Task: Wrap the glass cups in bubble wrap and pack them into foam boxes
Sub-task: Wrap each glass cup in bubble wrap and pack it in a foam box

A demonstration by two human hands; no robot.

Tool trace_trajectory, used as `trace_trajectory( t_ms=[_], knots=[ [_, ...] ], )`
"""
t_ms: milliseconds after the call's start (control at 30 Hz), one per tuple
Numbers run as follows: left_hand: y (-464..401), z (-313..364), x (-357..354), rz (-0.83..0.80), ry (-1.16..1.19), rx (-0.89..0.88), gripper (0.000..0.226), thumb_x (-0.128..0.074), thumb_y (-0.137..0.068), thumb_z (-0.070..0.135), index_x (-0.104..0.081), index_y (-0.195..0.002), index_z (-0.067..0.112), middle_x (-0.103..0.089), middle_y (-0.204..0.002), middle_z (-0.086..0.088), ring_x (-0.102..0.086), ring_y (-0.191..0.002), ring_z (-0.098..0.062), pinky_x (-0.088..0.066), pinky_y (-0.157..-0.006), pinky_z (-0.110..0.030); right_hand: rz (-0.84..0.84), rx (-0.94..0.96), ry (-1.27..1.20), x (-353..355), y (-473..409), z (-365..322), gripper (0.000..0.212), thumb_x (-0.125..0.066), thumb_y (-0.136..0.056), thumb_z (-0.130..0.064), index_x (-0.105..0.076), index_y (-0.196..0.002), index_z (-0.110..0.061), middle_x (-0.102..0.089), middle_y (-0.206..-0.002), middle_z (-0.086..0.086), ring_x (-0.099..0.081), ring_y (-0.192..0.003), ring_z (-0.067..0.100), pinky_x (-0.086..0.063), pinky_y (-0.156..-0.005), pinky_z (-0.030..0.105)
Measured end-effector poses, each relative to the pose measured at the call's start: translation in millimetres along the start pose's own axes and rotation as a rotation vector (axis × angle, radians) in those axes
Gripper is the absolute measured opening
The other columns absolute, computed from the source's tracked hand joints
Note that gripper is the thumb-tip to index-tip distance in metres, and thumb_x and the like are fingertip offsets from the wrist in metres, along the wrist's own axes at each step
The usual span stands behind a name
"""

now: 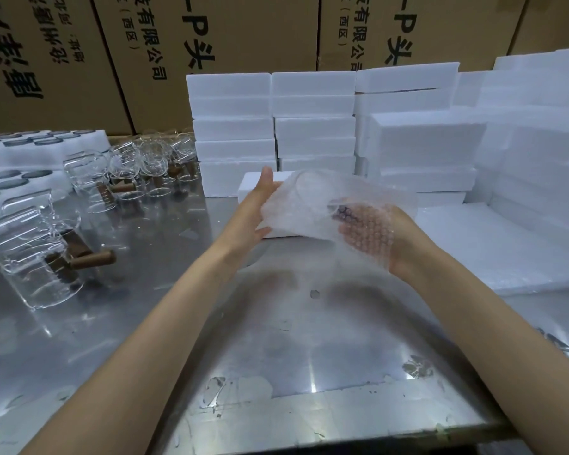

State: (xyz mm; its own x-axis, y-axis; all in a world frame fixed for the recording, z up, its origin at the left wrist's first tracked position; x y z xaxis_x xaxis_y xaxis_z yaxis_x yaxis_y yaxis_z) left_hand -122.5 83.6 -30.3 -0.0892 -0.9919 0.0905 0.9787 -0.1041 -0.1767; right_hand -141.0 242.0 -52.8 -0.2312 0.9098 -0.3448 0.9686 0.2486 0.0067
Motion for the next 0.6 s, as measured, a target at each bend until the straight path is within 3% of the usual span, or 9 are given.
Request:
trace_trajectory(
  t_ms=[100,200,267,467,600],
  knots=[
    [2,10,4,-0.01,-0.053,-0.105,0.066,-0.063,-0.079,0.056,-0.045,-0.139,0.032,-0.044,-0.143,0.019,-0.039,-0.132,0.001,-0.029,-0.111,-0.029,0.009,0.008,-0.027,10,0,-3,0.033,-0.035,-0.099,-0.01,-0.066,-0.088,-0.006,-0.073,-0.075,-0.001,-0.067,-0.061,0.007,-0.051,-0.054,0.016],
    [6,12,-12,-0.175,-0.073,-0.151,0.06,-0.07,-0.083,0.014,-0.048,-0.139,0.017,-0.055,-0.138,0.001,-0.054,-0.125,-0.011,-0.043,-0.101,-0.023,-0.01,-0.011,0.021,13,1,-4,0.032,-0.034,-0.099,-0.011,-0.065,-0.095,-0.006,-0.074,-0.081,-0.003,-0.069,-0.068,0.005,-0.052,-0.056,0.014],
    [9,12,-18,-0.206,-0.089,-0.168,0.057,-0.069,-0.083,0.002,-0.05,-0.136,0.009,-0.063,-0.129,-0.006,-0.061,-0.116,-0.015,-0.048,-0.092,-0.02,-0.03,-0.026,0.015,12,1,-4,0.033,-0.032,-0.099,-0.011,-0.065,-0.095,-0.006,-0.074,-0.084,-0.002,-0.07,-0.073,0.006,-0.054,-0.06,0.015],
    [7,6,-18,-0.166,-0.214,-0.168,0.062,-0.083,-0.071,0.027,-0.058,-0.127,0.022,-0.068,-0.119,0.009,-0.063,-0.111,-0.008,-0.047,-0.098,-0.026,-0.088,-0.041,0.022,9,0,1,0.026,-0.039,-0.098,-0.01,-0.065,-0.097,-0.005,-0.074,-0.087,0.002,-0.071,-0.077,0.011,-0.057,-0.07,0.019],
    [9,7,-20,-0.135,-0.3,-0.197,0.062,-0.082,-0.069,0.04,-0.057,-0.125,0.033,-0.067,-0.113,0.023,-0.061,-0.105,0.007,-0.044,-0.082,-0.006,-0.122,-0.036,0.033,5,2,1,0.021,-0.044,-0.094,-0.007,-0.065,-0.091,-0.005,-0.072,-0.081,0.005,-0.07,-0.071,0.014,-0.057,-0.064,0.021]
  ],
)
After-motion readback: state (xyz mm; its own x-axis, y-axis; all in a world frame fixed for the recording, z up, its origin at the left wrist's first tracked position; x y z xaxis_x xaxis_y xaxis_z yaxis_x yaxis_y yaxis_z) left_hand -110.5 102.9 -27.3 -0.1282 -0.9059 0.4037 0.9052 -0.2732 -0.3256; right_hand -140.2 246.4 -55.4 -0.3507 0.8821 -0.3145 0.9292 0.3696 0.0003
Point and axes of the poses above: each hand's wrist, its own y-axis away from the middle knuckle, its own x-axis out of the back of the hand, z = x × y, the point moved 10 cm from there along -y, towards the middle knuckle
